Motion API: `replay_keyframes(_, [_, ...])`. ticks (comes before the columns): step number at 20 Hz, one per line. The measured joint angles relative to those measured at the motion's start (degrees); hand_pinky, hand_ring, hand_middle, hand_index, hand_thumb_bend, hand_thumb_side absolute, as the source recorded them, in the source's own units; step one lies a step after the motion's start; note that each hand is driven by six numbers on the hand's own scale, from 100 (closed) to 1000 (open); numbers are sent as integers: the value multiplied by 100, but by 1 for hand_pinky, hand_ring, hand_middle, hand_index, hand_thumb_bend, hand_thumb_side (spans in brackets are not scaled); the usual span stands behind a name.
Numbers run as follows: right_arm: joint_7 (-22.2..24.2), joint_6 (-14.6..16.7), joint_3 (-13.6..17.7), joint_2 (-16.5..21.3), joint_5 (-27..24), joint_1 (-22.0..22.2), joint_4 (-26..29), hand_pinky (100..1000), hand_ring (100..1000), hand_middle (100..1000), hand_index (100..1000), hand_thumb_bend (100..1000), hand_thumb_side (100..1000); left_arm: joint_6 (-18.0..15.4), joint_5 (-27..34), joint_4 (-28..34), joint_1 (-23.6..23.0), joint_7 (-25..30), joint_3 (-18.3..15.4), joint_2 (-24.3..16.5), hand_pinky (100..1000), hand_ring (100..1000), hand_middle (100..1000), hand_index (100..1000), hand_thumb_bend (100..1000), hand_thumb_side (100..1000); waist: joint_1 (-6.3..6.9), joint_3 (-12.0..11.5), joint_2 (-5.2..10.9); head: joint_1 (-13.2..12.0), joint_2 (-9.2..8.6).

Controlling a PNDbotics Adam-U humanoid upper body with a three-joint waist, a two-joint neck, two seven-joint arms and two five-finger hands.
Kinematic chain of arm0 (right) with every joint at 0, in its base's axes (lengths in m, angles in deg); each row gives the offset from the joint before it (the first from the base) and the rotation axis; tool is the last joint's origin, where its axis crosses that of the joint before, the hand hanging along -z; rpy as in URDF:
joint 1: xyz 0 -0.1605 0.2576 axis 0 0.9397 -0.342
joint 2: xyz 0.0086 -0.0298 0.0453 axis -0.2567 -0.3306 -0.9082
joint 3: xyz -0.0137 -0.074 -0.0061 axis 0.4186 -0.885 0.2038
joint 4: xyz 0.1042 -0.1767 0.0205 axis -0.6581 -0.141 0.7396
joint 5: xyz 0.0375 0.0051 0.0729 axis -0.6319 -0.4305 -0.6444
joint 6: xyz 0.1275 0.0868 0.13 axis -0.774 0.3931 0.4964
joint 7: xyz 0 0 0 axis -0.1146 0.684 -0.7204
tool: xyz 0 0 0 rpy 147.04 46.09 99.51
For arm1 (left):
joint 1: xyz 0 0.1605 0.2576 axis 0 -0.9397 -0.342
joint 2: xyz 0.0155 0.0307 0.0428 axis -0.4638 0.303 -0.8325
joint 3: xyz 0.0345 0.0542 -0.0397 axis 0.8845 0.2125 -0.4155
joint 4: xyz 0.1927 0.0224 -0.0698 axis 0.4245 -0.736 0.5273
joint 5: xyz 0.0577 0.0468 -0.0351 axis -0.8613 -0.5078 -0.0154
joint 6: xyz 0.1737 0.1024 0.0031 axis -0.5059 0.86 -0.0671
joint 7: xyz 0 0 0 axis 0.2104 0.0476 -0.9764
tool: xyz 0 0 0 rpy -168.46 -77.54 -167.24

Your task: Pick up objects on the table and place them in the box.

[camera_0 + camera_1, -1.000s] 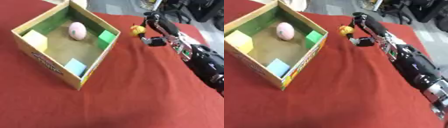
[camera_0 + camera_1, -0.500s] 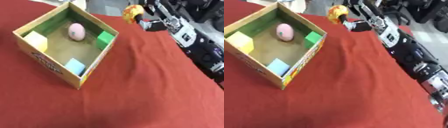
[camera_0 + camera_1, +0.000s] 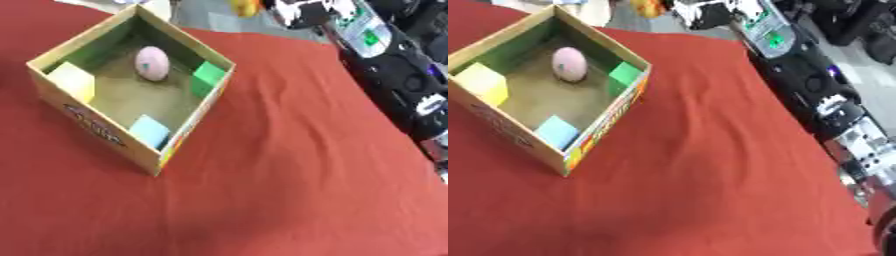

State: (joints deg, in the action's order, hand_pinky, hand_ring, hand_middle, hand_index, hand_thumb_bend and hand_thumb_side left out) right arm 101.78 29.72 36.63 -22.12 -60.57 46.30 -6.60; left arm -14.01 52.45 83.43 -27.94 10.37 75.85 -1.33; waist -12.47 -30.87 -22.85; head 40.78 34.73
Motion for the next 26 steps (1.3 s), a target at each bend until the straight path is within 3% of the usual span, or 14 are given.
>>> replay_keyframes(5, [600, -600, -208, -197, -710, -443, -356, 913, 100, 438, 587, 100, 320, 43, 176, 0, 91, 42, -1, 4, 830, 816, 782, 789, 100, 579, 0, -111, 33, 127, 2])
replay_keyframes(11, [986, -986, -405, -446, -934, -687, -680, 938, 100, 438, 588, 100, 286, 52, 348, 0, 153, 45, -39, 59, 827, 816, 782, 790, 100, 572, -2, -170, 60, 245, -9])
replay_keyframes(15, [1025, -1025, -573, -606, -651, -822, -862, 961, 100, 446, 596, 100, 250, 35, 468, 0, 220, 64, -39, 96, 826, 815, 780, 790, 100, 571, -2, -224, 60, 282, -15])
replay_keyframes(22, [1032, -1032, -827, -939, 312, -1013, -1212, 980, 100, 458, 611, 100, 219, -3, 593, 0, 279, 167, -36, 103, 826, 816, 781, 790, 100, 574, -2, -269, 60, 353, -55])
replay_keyframes(26, [1032, -1032, -881, -1057, 663, -1064, -1355, 992, 100, 492, 657, 100, 204, 17, 596, 0, 285, 227, -34, 103, 826, 817, 782, 790, 100, 574, -2, -273, 60, 380, -55])
